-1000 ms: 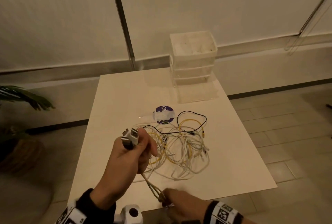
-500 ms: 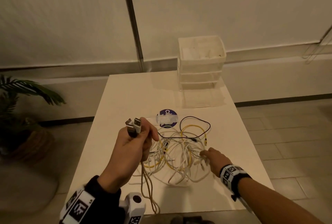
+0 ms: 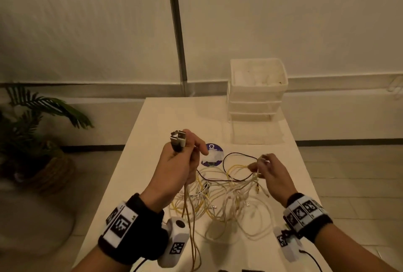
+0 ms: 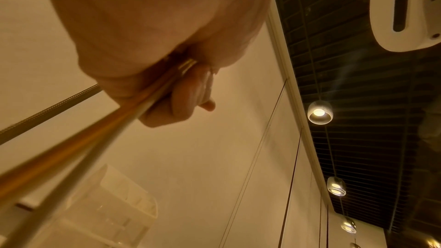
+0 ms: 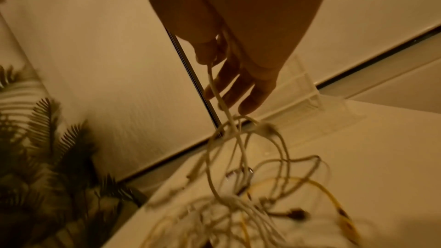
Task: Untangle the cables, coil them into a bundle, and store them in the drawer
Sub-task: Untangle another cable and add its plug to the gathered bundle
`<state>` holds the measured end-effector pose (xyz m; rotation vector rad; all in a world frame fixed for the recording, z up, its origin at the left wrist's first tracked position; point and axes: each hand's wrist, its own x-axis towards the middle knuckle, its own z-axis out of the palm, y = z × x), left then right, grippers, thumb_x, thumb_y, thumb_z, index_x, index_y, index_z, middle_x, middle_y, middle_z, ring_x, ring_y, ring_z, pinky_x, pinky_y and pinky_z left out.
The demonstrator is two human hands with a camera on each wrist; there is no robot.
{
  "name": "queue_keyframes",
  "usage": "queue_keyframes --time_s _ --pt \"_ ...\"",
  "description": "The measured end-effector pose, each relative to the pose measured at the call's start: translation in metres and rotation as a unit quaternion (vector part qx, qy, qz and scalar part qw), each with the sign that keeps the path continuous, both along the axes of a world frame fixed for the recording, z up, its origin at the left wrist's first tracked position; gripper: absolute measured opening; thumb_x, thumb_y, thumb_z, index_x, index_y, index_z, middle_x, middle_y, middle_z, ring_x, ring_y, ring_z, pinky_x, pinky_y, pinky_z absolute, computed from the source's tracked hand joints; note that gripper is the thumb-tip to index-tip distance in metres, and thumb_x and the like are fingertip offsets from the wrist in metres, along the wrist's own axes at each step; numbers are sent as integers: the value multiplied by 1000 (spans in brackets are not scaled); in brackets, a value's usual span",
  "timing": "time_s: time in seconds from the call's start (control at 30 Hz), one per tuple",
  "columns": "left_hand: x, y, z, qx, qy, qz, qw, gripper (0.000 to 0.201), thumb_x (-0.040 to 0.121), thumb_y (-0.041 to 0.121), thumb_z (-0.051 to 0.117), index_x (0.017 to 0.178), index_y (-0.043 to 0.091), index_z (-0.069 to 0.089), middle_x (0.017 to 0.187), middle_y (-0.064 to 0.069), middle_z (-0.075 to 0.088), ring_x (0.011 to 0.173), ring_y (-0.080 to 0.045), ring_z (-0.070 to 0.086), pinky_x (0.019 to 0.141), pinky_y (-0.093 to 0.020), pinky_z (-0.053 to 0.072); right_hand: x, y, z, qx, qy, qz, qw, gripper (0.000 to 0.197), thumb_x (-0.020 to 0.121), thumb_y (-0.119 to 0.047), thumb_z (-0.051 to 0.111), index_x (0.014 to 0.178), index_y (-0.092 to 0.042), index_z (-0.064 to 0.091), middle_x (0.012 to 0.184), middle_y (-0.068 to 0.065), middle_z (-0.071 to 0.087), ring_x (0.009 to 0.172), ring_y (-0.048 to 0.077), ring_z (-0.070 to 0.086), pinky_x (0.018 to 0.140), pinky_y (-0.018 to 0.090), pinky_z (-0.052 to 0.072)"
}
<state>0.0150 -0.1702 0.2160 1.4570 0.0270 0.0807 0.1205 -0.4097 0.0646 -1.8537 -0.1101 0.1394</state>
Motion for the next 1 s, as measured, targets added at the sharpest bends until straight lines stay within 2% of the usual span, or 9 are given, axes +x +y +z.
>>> queue_keyframes --time_s 0.1,0.23,0.37,0.47,0.53,0.63,0.73,0.9,1.0 --pt "8 -3 -1 8 -11 -9 1000 57 84 59 43 84 4 57 54 2 25 47 -14 13 45 -24 13 1 18 36 96 18 3 995 10 103 -12 38 104 -5 44 77 18 67 73 28 68 74 40 55" --pt "11 0 -3 6 -22 -13 1000 59 82 63 44 83 5 58 52 2 26 46 -13 14 44 -22 16 7 39 85 128 -27 23 991 12 102 -17 40 107 -8 47 70 14 57 64 22 59 67 38 51" --pt "8 9 -2 -2 -31 -11 999 57 84 60 43 84 4 57 54 0 24 46 -14 13 44 -22 16 18 60 136 146 -87 58 984 19 102 -16 43 115 -16 57 66 6 53 57 18 46 53 27 45" --pt "7 17 2 -4 -32 -9 999 55 87 56 41 86 3 57 53 2 26 46 -14 13 45 -24 14 24 76 148 91 -76 93 989 30 99 -2 42 119 -18 56 66 -1 62 58 17 42 55 28 38" --pt "8 22 5 -6 -30 3 1000 54 88 55 41 89 4 59 53 3 27 45 -13 15 45 -24 15 19 87 156 81 -77 97 989 25 98 0 42 114 -13 55 69 -2 68 58 16 44 56 27 38" --pt "11 29 10 -7 -31 23 999 49 96 49 39 99 7 63 57 -1 24 48 -14 15 45 -24 17 1 99 163 102 -95 112 984 11 97 -1 47 106 -3 51 81 7 72 59 16 54 56 25 45" --pt "17 32 9 -11 -19 31 999 44 98 46 41 109 13 68 67 -12 16 51 -17 14 45 -25 17 -17 111 153 89 -107 108 984 7 90 -1 59 94 -7 57 82 9 67 61 21 62 61 31 51" --pt "29 24 2 9 -7 27 1000 20 96 25 61 109 13 69 49 12 33 43 -9 21 43 -22 22 -32 125 147 120 -88 56 987 15 82 1 70 80 -1 55 69 14 66 57 21 62 58 31 55" --pt "32 15 3 21 -5 17 1000 9 92 22 66 92 15 72 44 13 41 42 -8 24 44 -24 22 -35 125 151 159 -84 27 983 17 78 9 69 77 -1 54 75 16 70 64 21 65 63 37 57"
